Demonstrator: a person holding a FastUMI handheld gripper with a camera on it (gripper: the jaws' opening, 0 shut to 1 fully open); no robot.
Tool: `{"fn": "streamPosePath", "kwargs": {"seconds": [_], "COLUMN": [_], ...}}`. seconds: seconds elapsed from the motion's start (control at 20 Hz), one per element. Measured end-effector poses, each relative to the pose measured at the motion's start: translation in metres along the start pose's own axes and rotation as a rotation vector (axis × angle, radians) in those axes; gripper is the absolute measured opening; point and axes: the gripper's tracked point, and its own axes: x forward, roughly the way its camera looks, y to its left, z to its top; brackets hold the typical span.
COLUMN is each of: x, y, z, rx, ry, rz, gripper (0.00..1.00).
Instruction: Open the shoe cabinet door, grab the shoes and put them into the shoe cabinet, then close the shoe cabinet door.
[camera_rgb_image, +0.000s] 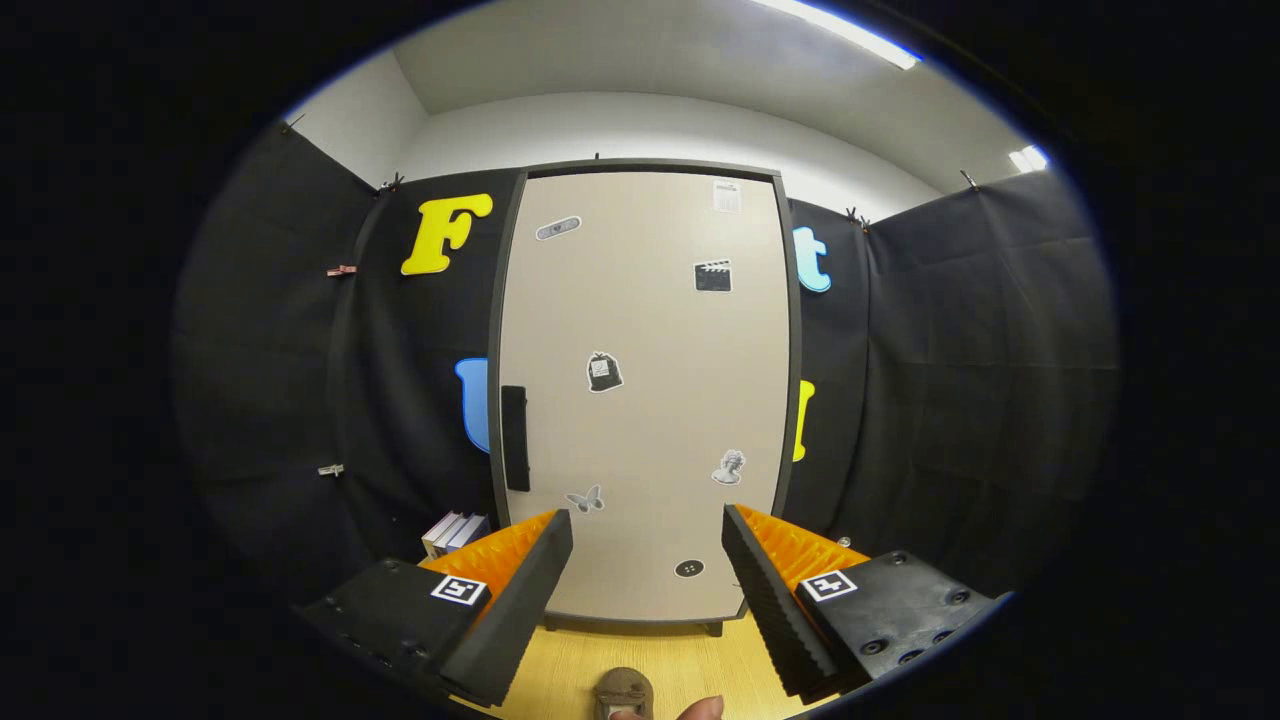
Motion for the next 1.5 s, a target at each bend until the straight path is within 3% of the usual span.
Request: {"fn": "streamPosePath", "kwargs": {"seconds": [0.4, 0.65, 1.05, 1.35, 1.5], "x": [0.004, 0.024, 0.09, 0.154, 0.184], "y": [0.009, 0.054, 0.129, 0.153, 0.159], "z": [-0.004, 0.005, 0.015, -0.006, -0.017], "rx": [0.006, 0.06, 0.074, 0.043, 0.045], "ry": [0.003, -0.001, -0.007, 0.026, 0.043], "rz": [0.005, 0.081, 0.157, 0.131, 0.111], "gripper": [0.98, 0.98, 0.98, 0.97, 0.89]}}
